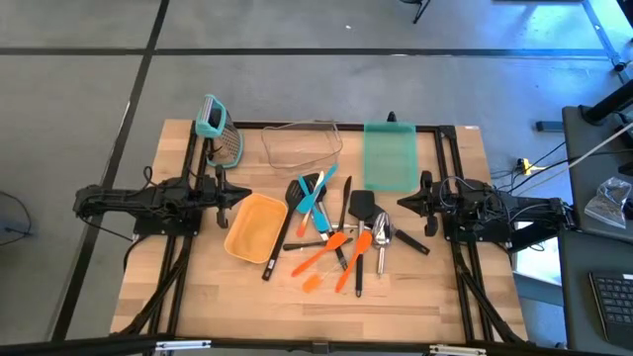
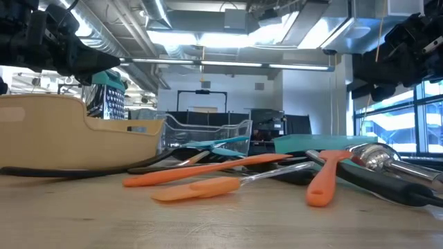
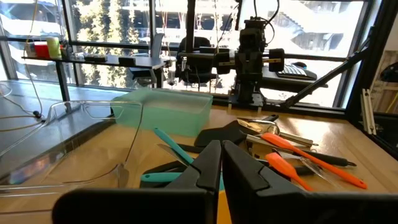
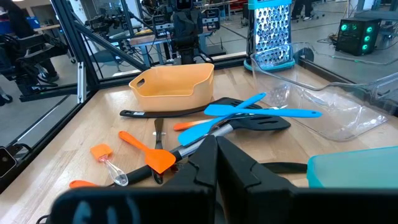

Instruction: Pick & Place Kitchen Items

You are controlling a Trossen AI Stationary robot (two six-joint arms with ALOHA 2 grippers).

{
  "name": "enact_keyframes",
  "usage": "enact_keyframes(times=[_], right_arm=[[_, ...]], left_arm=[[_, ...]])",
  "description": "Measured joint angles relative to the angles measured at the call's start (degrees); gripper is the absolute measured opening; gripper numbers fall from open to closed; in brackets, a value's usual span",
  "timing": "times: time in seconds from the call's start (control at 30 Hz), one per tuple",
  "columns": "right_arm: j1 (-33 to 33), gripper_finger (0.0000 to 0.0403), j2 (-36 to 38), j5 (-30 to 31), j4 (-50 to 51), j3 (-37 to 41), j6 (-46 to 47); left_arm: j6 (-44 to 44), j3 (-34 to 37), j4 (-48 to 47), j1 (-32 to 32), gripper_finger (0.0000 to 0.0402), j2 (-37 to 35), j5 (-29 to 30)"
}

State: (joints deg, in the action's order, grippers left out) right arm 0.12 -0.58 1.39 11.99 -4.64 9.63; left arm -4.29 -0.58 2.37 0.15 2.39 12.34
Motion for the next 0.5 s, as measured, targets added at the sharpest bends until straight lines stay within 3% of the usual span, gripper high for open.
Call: enact_keyframes(times=[0.5], right_arm=[[0.0,0.0008,0.0,0.0,0.0,0.0,0.0]], left_arm=[[0.0,0.0,0.0,0.0,0.0012,0.0,0.0]])
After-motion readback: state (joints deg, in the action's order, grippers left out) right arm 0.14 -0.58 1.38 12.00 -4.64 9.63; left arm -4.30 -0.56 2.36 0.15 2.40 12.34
